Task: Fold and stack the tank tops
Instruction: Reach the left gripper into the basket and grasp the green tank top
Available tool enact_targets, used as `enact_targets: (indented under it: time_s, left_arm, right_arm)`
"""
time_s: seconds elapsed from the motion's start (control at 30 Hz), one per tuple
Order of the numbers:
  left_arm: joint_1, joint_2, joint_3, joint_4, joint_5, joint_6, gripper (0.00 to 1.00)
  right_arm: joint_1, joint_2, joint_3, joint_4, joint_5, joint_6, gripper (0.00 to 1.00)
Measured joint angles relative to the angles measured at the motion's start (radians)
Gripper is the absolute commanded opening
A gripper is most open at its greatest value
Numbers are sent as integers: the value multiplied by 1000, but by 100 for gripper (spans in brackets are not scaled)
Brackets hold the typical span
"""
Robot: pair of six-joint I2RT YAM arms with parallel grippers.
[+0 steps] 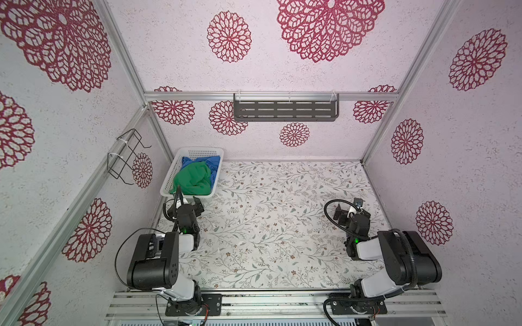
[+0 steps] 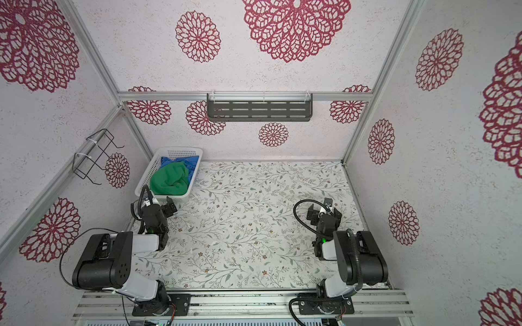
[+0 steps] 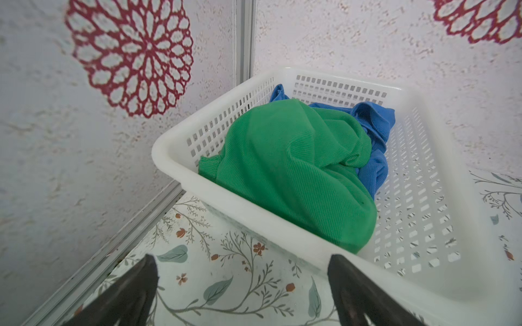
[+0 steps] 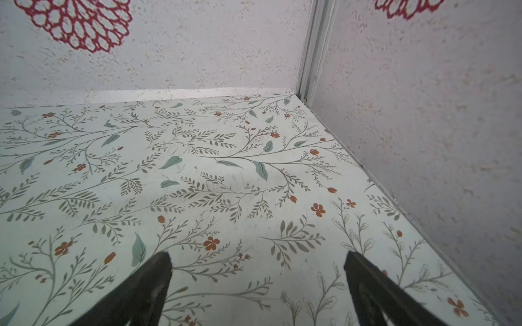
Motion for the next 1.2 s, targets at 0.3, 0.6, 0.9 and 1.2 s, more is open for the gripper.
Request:
enact_targets:
  time_s: [0.3,0.6,0.9,1.2]
  left_arm:
    - [0,0,0,0,0,0,97]
    - [0,0,0,0,0,0,97]
    - [-53,-133,77,-248,-59,17,98]
    - [-89,-93,776,-823,-25,-8,98]
  right_arm:
    - [0,0,0,0,0,0,99]
    - [0,0,0,0,0,0,99]
    - [22,-142,83,-292,38,16,99]
    - [95,-365,505,-977,35,138,99]
